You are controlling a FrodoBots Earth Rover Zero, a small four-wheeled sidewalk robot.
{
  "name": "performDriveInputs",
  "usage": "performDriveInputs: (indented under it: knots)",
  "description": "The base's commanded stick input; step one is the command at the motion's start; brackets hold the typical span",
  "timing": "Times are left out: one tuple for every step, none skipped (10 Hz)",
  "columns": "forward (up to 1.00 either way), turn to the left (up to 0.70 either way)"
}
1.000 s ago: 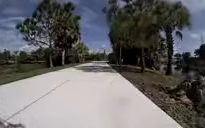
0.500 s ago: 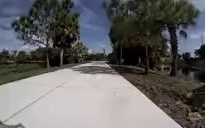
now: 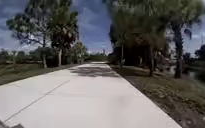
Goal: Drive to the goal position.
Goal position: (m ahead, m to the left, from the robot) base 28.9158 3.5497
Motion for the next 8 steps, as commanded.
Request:
performDriveInputs:
  knots:
    - [0.85,0.00]
    - [0.85,0.00]
    - [0.85,0.00]
    - [0.85,0.00]
    - [0.85,0.00]
    - [0.85,0.00]
    - [0.85,0.00]
    - [0.85,0.00]
